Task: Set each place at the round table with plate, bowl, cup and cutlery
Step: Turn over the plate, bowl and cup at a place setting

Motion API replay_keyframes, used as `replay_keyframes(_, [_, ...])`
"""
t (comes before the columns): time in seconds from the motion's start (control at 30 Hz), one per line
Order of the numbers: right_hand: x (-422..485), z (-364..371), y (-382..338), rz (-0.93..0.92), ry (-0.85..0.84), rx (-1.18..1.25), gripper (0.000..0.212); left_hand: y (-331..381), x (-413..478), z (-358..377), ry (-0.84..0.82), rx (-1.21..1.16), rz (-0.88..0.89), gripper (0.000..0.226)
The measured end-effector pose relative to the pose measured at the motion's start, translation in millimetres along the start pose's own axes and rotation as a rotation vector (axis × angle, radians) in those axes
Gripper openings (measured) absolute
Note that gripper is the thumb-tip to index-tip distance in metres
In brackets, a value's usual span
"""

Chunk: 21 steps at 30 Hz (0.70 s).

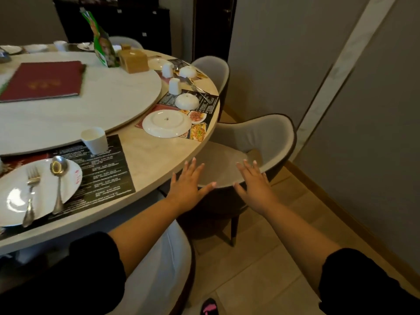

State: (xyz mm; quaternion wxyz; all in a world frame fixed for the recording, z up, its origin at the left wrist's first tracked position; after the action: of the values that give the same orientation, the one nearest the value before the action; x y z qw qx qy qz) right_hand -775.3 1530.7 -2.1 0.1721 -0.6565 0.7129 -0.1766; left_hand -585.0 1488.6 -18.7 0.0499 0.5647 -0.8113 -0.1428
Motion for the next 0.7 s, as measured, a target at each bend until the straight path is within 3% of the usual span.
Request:
replay_keyframes(0.33, [119,-3,46,-0.173,-0.171,0.057,0.062,17,77,-4,-0.013,-0.036,-0.145,0.076])
replay_keyframes(0.7, [284,-2,35,-0.511,-0.359,0.035,0.062,3,161,-21,0.119,-0.183,-0.509,0.075])
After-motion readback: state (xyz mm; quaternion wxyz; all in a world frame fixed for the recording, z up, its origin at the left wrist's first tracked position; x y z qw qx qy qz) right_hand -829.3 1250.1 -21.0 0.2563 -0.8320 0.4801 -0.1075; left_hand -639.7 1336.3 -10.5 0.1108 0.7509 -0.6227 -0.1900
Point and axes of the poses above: each hand's wrist, its own x-axis towards the middle knuckle, its own z-axis out of the palm, y = z × x, the point moved 1 cm from there along x, towards the middle knuckle, and after that the axes turned 8 degrees about x, right-handed, at the moved point
